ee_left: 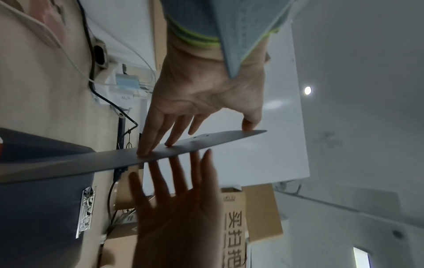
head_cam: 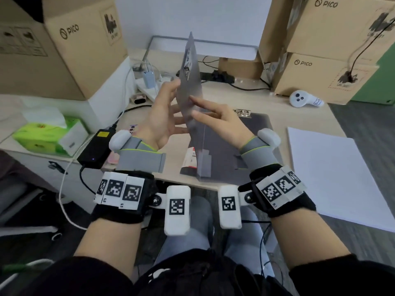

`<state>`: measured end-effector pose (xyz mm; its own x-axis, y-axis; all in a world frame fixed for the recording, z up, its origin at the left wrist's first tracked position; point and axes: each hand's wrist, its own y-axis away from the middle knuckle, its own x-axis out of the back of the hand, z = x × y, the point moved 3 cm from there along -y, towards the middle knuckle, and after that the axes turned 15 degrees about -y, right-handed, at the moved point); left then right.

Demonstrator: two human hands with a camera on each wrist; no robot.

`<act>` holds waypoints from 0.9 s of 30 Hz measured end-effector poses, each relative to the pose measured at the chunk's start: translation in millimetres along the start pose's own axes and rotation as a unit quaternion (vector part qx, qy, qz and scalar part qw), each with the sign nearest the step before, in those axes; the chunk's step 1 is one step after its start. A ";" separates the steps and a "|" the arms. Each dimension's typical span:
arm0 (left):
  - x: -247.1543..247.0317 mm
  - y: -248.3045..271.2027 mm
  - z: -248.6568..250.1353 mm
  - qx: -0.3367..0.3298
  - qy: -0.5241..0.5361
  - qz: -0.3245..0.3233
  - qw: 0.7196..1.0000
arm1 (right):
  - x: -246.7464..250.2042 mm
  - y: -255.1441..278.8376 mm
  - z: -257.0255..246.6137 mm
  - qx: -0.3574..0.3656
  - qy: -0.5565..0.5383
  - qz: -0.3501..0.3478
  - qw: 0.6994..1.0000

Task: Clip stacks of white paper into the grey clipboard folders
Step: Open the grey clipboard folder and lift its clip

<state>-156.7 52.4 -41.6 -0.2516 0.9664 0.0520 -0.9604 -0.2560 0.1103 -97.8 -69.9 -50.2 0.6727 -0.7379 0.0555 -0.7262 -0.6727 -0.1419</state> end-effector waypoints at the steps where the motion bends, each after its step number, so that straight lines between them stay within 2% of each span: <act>1: 10.8 1.0 -1.7 -0.004 0.026 0.023 0.999 | -4.1 -4.0 5.7 -0.010 0.007 -0.007 1.000; 5: 64.6 2.3 -18.7 0.002 0.090 0.172 0.981 | -10.0 -16.3 34.2 -0.089 0.114 -0.007 0.989; 7: 100.1 3.5 -40.9 0.032 0.057 0.277 0.959 | -8.4 -18.8 49.7 -0.140 0.162 0.006 0.977; 9: 127.6 6.5 -68.7 0.072 -0.019 0.329 0.941 | -4.1 -18.8 64.4 -0.182 0.184 0.031 0.965; 12: 138.3 9.2 -100.9 0.104 -0.134 0.306 0.937 | -5.1 -14.3 80.0 -0.243 0.170 0.050 0.954; 13: 139.2 8.7 -109.0 0.116 -0.160 0.316 0.928 | -8.3 -13.4 83.0 -0.259 0.167 0.047 0.950; 15: 136.8 8.6 -120.8 0.142 -0.173 0.349 0.910 | -13.9 -12.6 85.8 -0.272 0.180 0.043 0.944; 17: 135.9 7.6 -127.4 0.170 -0.200 0.350 0.899 | -17.4 -15.4 87.5 -0.271 0.204 0.048 0.939; 21: 137.6 2.0 -133.5 0.229 -0.205 0.247 0.919 | -20.8 -24.1 88.4 -0.272 0.225 0.067 0.933; 27: 148.3 -24.5 -129.1 0.245 -0.122 0.239 0.932 | -23.1 -45.1 94.1 -0.253 0.298 0.086 0.917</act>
<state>-185.9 204.9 -164.7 -0.5443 0.7215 0.4281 -0.5610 -0.6924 0.4537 -67.2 -17.3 -138.0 0.4547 -0.6332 0.6263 -0.8884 -0.3725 0.2683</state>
